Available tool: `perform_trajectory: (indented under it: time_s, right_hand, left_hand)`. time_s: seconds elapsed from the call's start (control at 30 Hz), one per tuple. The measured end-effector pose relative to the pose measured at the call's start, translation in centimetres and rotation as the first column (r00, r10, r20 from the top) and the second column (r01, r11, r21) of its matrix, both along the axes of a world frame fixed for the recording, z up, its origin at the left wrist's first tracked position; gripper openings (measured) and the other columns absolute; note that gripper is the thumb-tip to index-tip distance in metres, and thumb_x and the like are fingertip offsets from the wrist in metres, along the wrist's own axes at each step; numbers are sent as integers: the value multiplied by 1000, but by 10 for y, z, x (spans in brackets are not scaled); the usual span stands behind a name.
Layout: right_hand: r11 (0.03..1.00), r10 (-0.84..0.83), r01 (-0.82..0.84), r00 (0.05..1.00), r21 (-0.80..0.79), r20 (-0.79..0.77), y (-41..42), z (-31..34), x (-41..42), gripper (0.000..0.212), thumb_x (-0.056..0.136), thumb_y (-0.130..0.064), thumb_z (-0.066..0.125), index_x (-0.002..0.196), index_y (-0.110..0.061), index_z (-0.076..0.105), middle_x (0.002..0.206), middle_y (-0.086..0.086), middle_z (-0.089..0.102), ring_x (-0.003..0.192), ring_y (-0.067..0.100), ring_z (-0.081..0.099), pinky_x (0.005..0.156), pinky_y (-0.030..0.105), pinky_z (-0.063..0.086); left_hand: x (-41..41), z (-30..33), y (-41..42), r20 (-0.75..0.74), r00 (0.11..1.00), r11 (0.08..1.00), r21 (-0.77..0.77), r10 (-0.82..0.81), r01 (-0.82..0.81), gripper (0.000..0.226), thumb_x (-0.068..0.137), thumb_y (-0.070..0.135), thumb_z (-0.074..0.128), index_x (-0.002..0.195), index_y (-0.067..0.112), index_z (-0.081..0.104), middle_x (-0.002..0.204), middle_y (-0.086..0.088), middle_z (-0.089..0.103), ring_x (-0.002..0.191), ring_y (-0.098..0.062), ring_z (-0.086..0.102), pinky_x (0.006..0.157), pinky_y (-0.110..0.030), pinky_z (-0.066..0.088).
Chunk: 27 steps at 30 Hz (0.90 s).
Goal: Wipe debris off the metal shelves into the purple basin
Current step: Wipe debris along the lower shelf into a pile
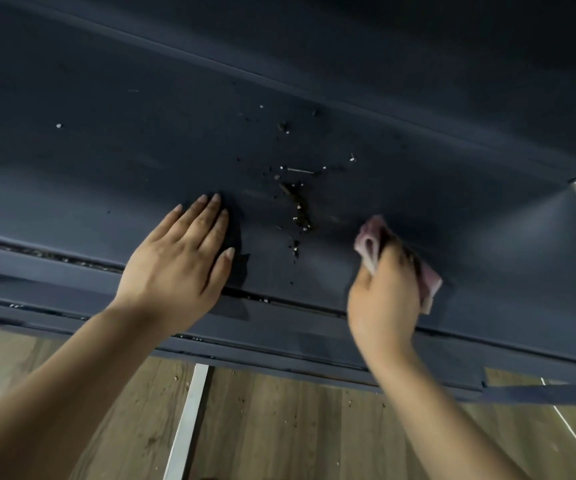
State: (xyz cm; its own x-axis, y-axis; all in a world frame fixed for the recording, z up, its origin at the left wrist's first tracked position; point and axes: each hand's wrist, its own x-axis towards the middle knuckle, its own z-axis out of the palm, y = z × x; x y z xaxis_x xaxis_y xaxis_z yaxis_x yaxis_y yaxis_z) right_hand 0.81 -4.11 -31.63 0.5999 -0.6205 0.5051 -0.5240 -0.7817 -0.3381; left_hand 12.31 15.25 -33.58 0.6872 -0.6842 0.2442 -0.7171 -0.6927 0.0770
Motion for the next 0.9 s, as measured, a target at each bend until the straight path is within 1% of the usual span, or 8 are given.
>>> perform_trajectory:
  time_s: [0.1, 0.23, 0.33, 0.4, 0.47, 0.53, 0.7, 0.9]
  right_hand:
    - [996, 90, -90, 996, 19, 16, 36, 0, 24, 28, 68, 6, 56, 90, -10, 61, 81, 5, 64, 79, 24, 60, 75, 28, 41]
    - [972, 155, -165, 985, 165, 71, 72, 5, 62, 27, 82, -14, 42, 95, -14, 66, 95, 2, 69, 92, 21, 63, 89, 26, 33]
    - [896, 229, -203, 973, 395, -21, 68, 13, 71, 28, 94, -14, 47, 119, -8, 57, 121, 9, 62, 117, 26, 52, 102, 30, 29]
    - [827, 222, -203, 975, 524, 27, 51, 23, 65, 24, 95, -13, 49, 117, -7, 55, 116, 15, 62, 112, 32, 54, 99, 38, 37]
    - [836, 146, -184, 983, 518, 113, 26, 32, 56, 22, 96, -14, 49, 115, -5, 55, 109, 20, 64, 102, 36, 59, 85, 35, 42]
    - [872, 55, -90, 995, 482, 86, -8, 39, 45, 24, 98, -15, 46, 118, -3, 52, 114, 20, 62, 102, 36, 58, 75, 30, 35]
    - [895, -153, 226, 965, 384, -212, -74, 30, 28, 28, 98, -13, 41, 123, -1, 46, 125, 24, 55, 116, 38, 51, 90, 36, 35]
    - [957, 19, 42, 978, 287, -207, -27, 16, 64, 27, 95, -16, 45, 119, -10, 55, 119, 13, 60, 114, 29, 52, 88, 27, 31]
  left_hand:
    - [0, 1, 1, 9, 1000, 1000, 4, -14, 14, 58, 97, 33, 27, 130, -9, 50, 138, -23, 48, 132, -31, 38, 113, -29, 8]
    - [1, 0, 1, 31, 999, 1000, -5, -23, 23, 59, 98, 35, 25, 131, -9, 49, 139, -22, 47, 132, -29, 35, 113, -28, 8]
    - [1, 0, 0, 35, 999, 1000, -18, -24, 25, 58, 98, 34, 27, 132, -8, 48, 139, -22, 46, 132, -28, 33, 113, -28, 7]
    - [1, 0, 0, 36, 999, 1000, -20, -19, 20, 58, 97, 34, 28, 130, -9, 50, 138, -22, 48, 132, -29, 36, 112, -28, 8]
    - [1, 0, 1, 35, 999, 1000, -18, -12, 13, 59, 97, 34, 27, 130, -8, 50, 138, -22, 48, 132, -30, 37, 112, -29, 9]
    - [1, -1, 1, 33, 999, 1000, -11, -3, 3, 59, 98, 36, 26, 131, -7, 50, 139, -21, 47, 133, -27, 36, 113, -29, 9]
    - [1, -2, 0, 36, 999, 1000, -7, 5, -4, 59, 98, 37, 27, 130, -6, 52, 139, -20, 49, 132, -30, 41, 111, -34, 16]
    - [1, 0, 1, 19, 1000, 1000, 18, 6, -6, 60, 98, 37, 25, 131, -7, 51, 139, -20, 48, 132, -30, 40, 112, -30, 9]
